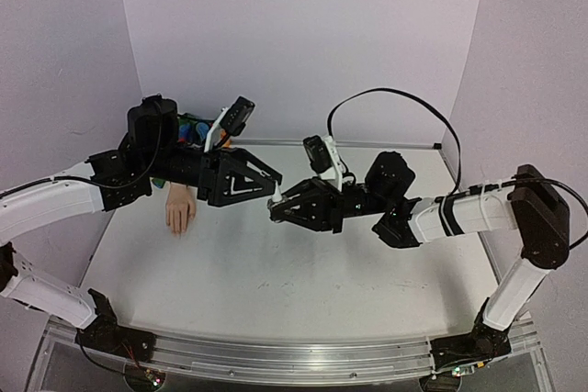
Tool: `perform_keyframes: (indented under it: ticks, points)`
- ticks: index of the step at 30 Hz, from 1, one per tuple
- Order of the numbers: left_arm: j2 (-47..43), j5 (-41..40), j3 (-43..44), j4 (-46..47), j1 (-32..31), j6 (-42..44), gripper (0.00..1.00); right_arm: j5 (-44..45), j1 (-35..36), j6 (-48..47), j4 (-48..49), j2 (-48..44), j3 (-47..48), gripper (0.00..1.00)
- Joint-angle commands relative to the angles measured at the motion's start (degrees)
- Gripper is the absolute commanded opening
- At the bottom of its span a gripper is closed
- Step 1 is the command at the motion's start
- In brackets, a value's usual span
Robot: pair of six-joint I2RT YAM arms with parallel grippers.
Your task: Paint the nails
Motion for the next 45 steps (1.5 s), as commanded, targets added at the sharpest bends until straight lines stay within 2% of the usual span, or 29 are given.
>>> perform_keyframes:
  ticks: [1, 10, 13, 18, 23, 25, 27, 29, 30, 32, 34, 37, 39, 41, 43, 45]
  points:
    - [1.0, 4.1, 2.7, 4.0, -1.2, 0.5, 0.71, -4.2, 0.0, 9.3, 14.8, 2.1, 4.4, 0.0]
    - [4.3, 4.6, 3.1, 4.1, -1.4, 0.5, 0.46, -3.2, -0.1, 11.3, 18.3, 2.3, 5.0, 0.0]
    - [4.8, 4.4, 3.3, 3.9, -1.4, 0.9, 0.32, -2.5, -0.1, 10.7, 18.2, 1.6, 4.7, 0.0]
    - [4.5, 0.0, 3.2, 1.1, -1.4, 3.4, 0.02, -0.8, -0.9, 9.8, 18.2, 0.9, 3.5, 0.0]
    - [4.5, -5.8, 4.0, -4.4, -1.4, 6.0, 0.0, 1.9, -3.0, 7.7, 16.4, -0.1, 1.3, 0.0]
    - [4.6, -11.3, 4.8, -8.0, -1.4, 7.2, 0.0, 5.5, -3.6, 2.7, 9.9, -1.9, 0.8, 0.0]
    - [4.6, -18.6, 6.0, -12.2, -1.4, 8.0, 0.0, 12.1, -3.6, -6.7, -3.3, -4.5, 1.8, 0.0]
    - [5.0, -27.1, 8.0, -16.8, -1.4, 8.0, 0.0, 22.9, -3.2, -14.3, -15.4, -6.9, 2.9, 0.0]
    - [5.3, -31.1, 8.8, -18.7, -1.4, 7.3, 0.0, 31.6, -2.5, -17.4, -20.0, -8.1, 3.0, 0.0]
    - [6.2, -38.0, 10.5, -21.7, -1.4, 5.5, 0.0, 60.6, 2.0, -25.0, -26.9, -10.0, 3.5, 0.0]
    - [7.4, -42.0, 12.2, -24.0, -1.4, 2.9, 0.0, 84.2, 7.6, -33.2, -28.5, -9.1, 5.0, 0.0]
    - [9.1, -43.1, 14.0, -24.8, -1.4, 0.1, 0.0, 105.4, 13.3, -44.7, -24.9, -3.8, 8.6, 0.0]
    - [10.0, -43.1, 14.9, -24.7, -1.4, -1.2, 0.0, 113.1, 16.3, -53.0, -18.0, 0.9, 10.8, 0.0]
    - [10.5, -42.5, 15.4, -24.7, -1.4, -1.5, 0.0, 115.0, 17.7, -58.0, -14.2, 3.4, 12.5, 0.0]
    - [10.5, -42.1, 15.4, -24.7, -1.4, -1.5, 0.0, 112.3, 17.9, -56.0, -14.1, 3.3, 13.0, 0.0]
    - [10.1, -40.8, 15.0, -24.5, -1.4, -1.3, 0.02, 105.9, 17.9, -52.5, -16.0, 1.4, 11.8, 0.0]
